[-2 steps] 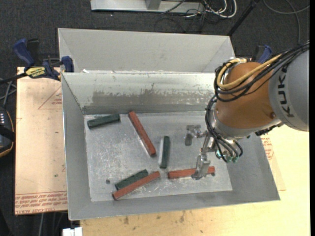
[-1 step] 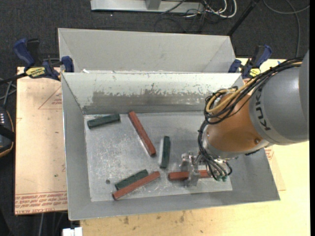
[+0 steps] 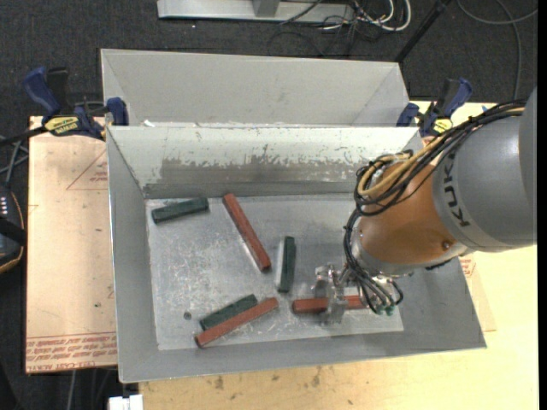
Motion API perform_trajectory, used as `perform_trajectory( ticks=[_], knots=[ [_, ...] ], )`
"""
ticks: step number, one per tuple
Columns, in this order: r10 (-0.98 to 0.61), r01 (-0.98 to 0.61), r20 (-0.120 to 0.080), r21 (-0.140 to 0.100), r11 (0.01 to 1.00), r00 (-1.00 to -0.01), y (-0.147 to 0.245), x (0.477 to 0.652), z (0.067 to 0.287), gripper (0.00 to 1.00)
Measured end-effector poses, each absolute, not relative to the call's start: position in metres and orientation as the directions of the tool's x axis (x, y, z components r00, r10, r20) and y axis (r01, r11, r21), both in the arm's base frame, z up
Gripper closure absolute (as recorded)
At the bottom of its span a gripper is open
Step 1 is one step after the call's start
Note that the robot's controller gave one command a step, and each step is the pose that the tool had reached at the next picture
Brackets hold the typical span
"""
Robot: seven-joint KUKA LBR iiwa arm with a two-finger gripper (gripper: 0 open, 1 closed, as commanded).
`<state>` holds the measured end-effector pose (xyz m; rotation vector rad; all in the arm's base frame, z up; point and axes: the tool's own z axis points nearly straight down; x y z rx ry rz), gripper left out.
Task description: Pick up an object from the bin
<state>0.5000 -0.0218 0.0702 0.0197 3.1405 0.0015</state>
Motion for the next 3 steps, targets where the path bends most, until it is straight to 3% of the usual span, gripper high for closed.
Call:
perform_trajectory(
  ticks=[1, 2, 3],
  knots=[
    [0.012, 0.012, -0.001, 0.001, 1.000, -1.000, -0.022, 0.500, 0.071, 1.00],
    [-0.084, -0.084, -0.004, 0.001, 0.996, -0.996, -0.037, 0.505, 0.113, 1.00],
    [-0.093, -0.093, -0.002, 0.001, 0.996, -0.996, -0.043, 0.490, 0.207, 1.00]
  ],
)
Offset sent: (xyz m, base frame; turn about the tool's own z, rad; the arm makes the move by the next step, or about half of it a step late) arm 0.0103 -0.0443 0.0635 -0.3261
